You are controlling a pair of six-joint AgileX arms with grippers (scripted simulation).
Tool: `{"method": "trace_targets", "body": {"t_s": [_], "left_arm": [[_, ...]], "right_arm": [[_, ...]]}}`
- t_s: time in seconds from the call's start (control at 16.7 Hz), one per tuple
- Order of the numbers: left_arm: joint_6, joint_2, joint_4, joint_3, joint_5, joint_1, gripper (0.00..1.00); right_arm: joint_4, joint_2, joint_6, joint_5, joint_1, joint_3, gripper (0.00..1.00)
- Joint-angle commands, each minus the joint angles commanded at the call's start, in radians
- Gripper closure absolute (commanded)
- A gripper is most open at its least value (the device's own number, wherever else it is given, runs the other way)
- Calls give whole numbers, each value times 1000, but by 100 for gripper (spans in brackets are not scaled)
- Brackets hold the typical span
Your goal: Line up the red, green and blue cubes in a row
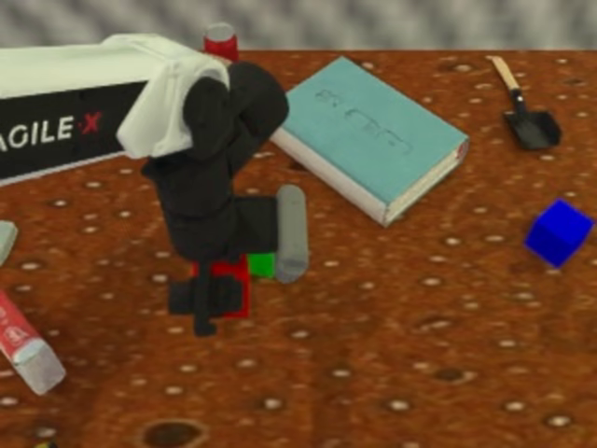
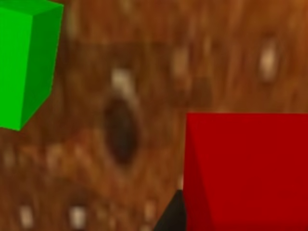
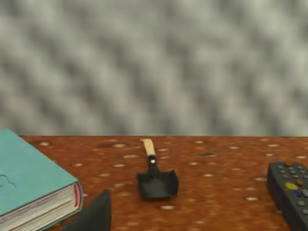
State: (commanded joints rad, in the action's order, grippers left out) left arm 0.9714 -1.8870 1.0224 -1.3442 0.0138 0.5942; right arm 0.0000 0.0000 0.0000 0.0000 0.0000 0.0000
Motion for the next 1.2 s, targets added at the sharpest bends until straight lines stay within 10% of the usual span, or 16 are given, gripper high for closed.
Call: {"method": "trace_targets", "body": {"t_s": [0.96, 1.2], "left_arm": [[-7, -119, -254, 135, 1, 9, 100], [-7, -119, -254, 135, 1, 9, 70]], "right_arm": [[0, 0, 0, 0, 0, 0, 0], [0, 0, 0, 0, 0, 0, 0]]}}
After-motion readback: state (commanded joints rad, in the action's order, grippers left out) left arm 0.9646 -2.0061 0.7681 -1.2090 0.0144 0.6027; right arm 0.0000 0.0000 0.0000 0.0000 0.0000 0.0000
